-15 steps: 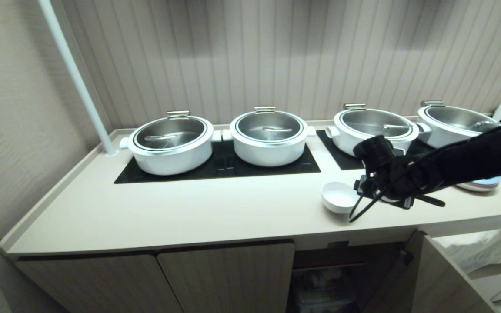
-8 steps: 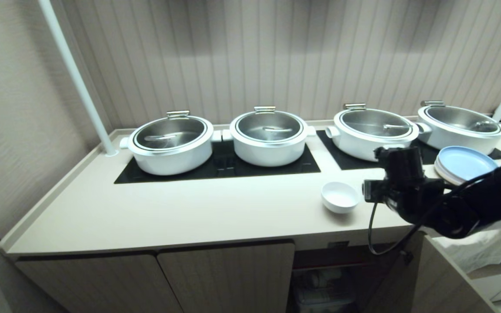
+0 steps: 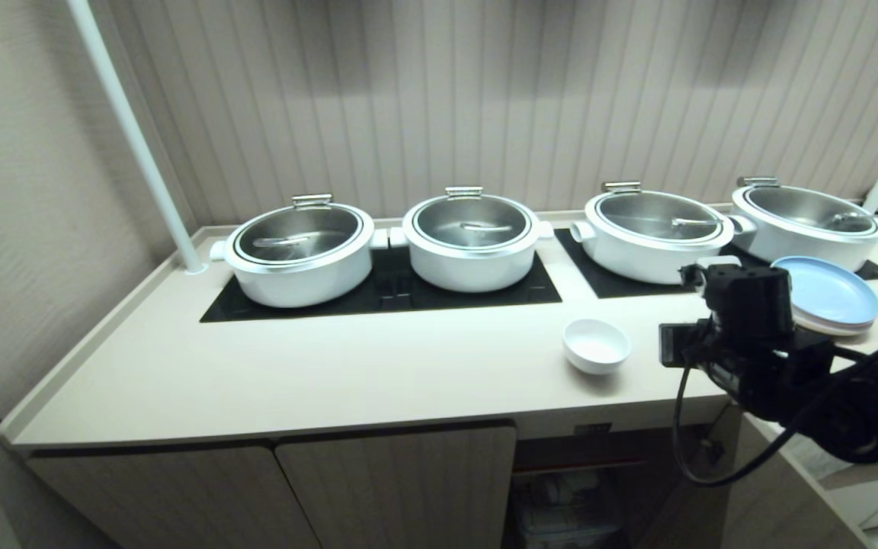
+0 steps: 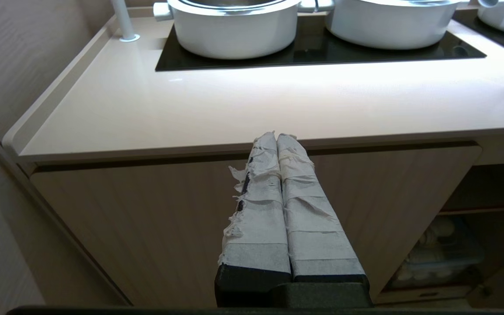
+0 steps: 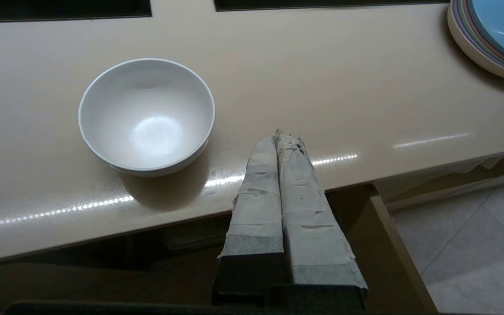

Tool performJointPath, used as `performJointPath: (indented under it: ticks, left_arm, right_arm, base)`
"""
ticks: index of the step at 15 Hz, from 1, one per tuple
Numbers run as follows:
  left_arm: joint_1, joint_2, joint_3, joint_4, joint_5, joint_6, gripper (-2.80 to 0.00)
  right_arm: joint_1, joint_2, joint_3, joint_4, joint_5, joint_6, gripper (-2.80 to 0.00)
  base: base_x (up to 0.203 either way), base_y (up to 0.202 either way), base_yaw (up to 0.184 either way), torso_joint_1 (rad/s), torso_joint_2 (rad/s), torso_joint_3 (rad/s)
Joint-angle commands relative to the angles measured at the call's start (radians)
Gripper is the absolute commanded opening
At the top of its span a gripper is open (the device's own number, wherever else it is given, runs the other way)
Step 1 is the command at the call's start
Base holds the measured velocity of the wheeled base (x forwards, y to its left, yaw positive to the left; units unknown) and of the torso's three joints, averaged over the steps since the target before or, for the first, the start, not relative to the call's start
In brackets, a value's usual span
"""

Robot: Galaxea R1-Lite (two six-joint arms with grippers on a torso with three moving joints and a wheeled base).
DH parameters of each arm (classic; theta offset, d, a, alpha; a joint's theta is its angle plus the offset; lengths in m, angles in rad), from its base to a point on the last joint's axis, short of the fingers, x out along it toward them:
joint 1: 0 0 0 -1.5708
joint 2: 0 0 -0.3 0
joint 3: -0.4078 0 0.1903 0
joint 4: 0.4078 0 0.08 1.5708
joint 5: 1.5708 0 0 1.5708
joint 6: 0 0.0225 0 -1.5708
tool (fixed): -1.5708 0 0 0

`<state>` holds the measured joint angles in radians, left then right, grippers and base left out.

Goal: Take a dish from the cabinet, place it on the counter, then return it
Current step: Pick up the bowl from the table

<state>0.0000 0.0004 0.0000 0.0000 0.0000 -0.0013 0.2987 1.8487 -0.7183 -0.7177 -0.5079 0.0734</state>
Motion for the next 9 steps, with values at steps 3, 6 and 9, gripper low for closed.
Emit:
performJointPath:
  ticks: [3,6,9]
  left_arm:
    - [0.0,0.0,0.0,0.0,0.0,0.0,-2.8]
    - [0.0,0.0,0.0,0.0,0.0,0.0,-2.8]
    - [0.0,0.0,0.0,0.0,0.0,0.0,-2.8]
  right_arm:
    - [0.0,-0.039,0.046,-0.028,-0.002,0.0,-2.8]
    - [0.0,-0.095,0.069,-0.027,0.023,-0.001,-2.8]
    - [0.0,-0.211,0.127,-0.026,0.038,-0.016,-2.8]
  base:
    - [0.0,0.0,0.0,0.0,0.0,0.0]
    - [0.0,0.0,0.0,0.0,0.0,0.0]
    - [0.0,0.0,0.0,0.0,0.0,0.0]
